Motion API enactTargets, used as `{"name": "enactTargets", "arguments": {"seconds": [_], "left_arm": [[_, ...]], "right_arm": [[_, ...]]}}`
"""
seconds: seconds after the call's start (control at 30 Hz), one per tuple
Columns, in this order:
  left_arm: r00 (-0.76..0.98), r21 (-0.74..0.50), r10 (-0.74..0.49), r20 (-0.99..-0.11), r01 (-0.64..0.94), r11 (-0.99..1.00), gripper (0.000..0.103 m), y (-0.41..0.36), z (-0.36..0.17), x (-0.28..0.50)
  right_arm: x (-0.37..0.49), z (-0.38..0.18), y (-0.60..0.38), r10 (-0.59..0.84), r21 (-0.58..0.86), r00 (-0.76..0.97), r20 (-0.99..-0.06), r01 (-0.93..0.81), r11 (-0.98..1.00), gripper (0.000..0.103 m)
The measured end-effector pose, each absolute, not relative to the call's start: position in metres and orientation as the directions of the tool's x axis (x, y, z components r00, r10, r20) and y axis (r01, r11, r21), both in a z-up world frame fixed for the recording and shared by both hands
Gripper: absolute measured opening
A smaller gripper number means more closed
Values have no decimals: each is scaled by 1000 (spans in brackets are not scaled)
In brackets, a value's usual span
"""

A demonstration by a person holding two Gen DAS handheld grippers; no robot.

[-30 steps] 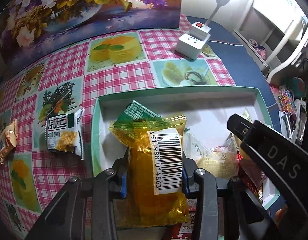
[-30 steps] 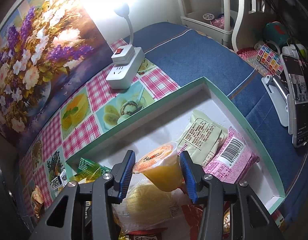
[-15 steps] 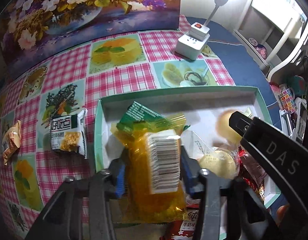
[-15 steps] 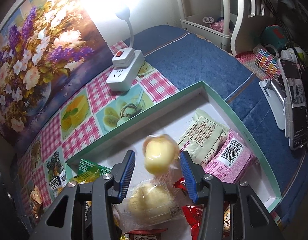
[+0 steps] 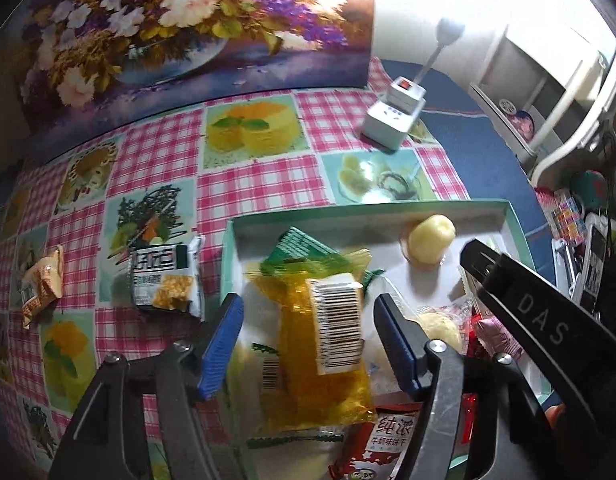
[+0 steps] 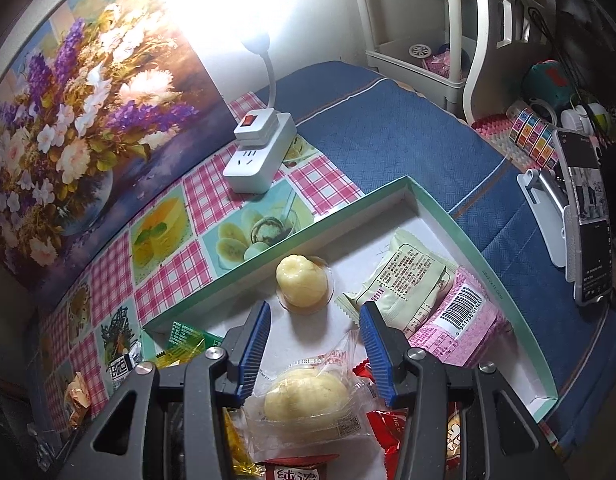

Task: Organize snacks

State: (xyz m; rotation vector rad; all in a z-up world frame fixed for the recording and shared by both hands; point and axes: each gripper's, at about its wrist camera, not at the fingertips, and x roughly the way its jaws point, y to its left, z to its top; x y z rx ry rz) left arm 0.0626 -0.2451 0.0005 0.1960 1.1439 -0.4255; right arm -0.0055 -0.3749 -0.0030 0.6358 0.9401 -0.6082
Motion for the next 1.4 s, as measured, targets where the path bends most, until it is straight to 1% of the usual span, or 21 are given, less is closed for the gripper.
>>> {"name": "enactTargets", "arguments": {"seconds": [0.13, 0.27, 0.33, 0.37, 0.47, 0.53, 0.57, 0.6, 0.7, 0.87, 0.97, 1.03, 1.17, 1.4], "left_arm": [[361, -73, -216, -907, 369, 926, 72, -230, 4, 68], [382, -80, -206, -901, 319, 944, 78, -216, 7, 73], [387, -103, -220, -895, 300, 948, 79, -208, 10, 75], [389, -108, -223, -894, 294, 950, 79, -206, 11, 76], [412, -103, -206, -888, 259, 960, 87, -198, 14, 78], [430, -95, -185, -883, 223, 970, 87, -189, 15, 81], [439, -89, -167, -883, 194, 977, 89, -183, 15, 83], [444, -85, -155, -882, 174, 981, 94, -179, 14, 85], [460, -72, -113, -881, 106, 992, 95, -162, 13, 91], [464, -37, -41, -885, 17, 999, 95, -135, 9, 98], [458, -42, -22, -889, -34, 999, 96, -120, 8, 101], [454, -62, -19, -891, -78, 995, 96, -107, 7, 103], [453, -72, -4, -891, -133, 989, 96, -92, 6, 104], [486, -37, 52, -873, -171, 984, 96, -74, 10, 105]], "right_arm": [[-5, -4, -375, -191, 225, 450, -872, 716, 660, 51], [-2, -6, -372, -180, 223, 448, -876, 706, 672, 52], [-1, -7, -371, -178, 220, 447, -877, 701, 678, 60], [0, -7, -370, -178, 218, 447, -876, 699, 681, 62], [1, -7, -369, -176, 216, 449, -876, 692, 689, 64], [2, -8, -368, -171, 216, 451, -876, 685, 695, 77], [3, -8, -368, -171, 215, 450, -877, 683, 698, 79], [3, -9, -367, -170, 213, 449, -877, 681, 701, 81], [4, -9, -365, -173, 205, 448, -877, 674, 709, 85], [6, -9, -362, -177, 193, 446, -877, 666, 721, 86], [7, -9, -360, -177, 190, 448, -876, 659, 728, 88], [7, -9, -359, -179, 186, 447, -876, 657, 731, 103], [8, -8, -356, -189, 175, 450, -873, 650, 739, 103], [11, -5, -349, -192, 176, 474, -860, 626, 760, 103]]}}
